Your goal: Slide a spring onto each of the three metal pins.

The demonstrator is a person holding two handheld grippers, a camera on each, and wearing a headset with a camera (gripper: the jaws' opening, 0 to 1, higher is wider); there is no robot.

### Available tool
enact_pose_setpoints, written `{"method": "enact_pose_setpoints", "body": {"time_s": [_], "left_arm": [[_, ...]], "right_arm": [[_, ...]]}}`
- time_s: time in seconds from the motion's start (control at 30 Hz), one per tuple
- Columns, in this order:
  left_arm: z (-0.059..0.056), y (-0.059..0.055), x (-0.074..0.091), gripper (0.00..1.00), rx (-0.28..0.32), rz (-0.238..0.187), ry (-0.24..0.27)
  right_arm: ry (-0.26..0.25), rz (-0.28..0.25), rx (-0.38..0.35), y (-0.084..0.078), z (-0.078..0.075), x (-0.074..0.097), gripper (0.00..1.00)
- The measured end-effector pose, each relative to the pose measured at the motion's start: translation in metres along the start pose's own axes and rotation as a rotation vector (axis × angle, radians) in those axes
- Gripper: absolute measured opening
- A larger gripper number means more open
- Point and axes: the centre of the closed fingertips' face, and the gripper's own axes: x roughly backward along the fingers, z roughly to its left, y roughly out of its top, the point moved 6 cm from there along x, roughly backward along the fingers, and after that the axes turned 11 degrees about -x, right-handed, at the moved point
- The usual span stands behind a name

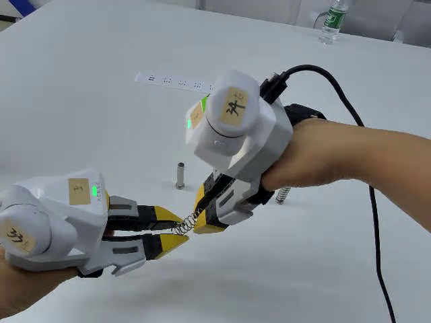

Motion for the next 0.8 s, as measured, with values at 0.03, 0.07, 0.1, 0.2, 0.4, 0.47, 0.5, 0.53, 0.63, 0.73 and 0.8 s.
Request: {"method": "enact_pose_setpoints", "body": {"time_s": [0.03,0.07,0.1,0.2,0.4,0.47,0.5,0.53,0.63,0.73,0.8], "left_arm": [[0.000,0.000,0.000,0.10,0.001,0.000,-0.002],[0.000,0.000,0.000,0.10,0.001,0.000,-0.001],[0.000,0.000,-0.001,0.10,0.001,0.000,-0.001],[0.000,0.002,-0.002,0.10,0.003,-0.002,-0.003],[0.000,0.004,-0.002,0.11,0.002,-0.007,0.003],[0.000,0.003,-0.002,0.11,0.000,-0.006,0.003],[0.000,0.003,-0.002,0.12,0.001,-0.004,0.004],[0.000,0.003,-0.001,0.13,0.003,-0.003,0.007],[0.001,0.002,-0.001,0.16,0.010,-0.002,0.010],[0.004,0.001,0.002,0.23,0.042,-0.001,0.028],[0.006,0.000,0.005,0.28,0.063,-0.002,0.039]], "right_arm": [[0.000,-0.002,0.006,0.002,0.001,0.000,0.13],[-0.002,-0.005,0.011,0.003,0.002,0.000,0.13],[-0.003,-0.008,0.015,0.005,0.002,0.001,0.13],[-0.001,-0.017,0.026,0.010,0.004,0.002,0.13],[0.004,-0.011,0.026,0.013,0.005,0.002,0.12],[0.003,-0.008,0.026,0.013,0.005,0.002,0.12],[0.004,-0.007,0.025,0.013,0.006,0.002,0.12],[0.004,-0.006,0.026,0.013,0.005,0.002,0.12],[0.003,0.000,0.026,0.013,0.005,0.001,0.12],[0.003,0.000,0.023,0.013,0.004,0.002,0.12],[-0.001,0.000,0.021,0.013,0.002,0.004,0.12]]}}
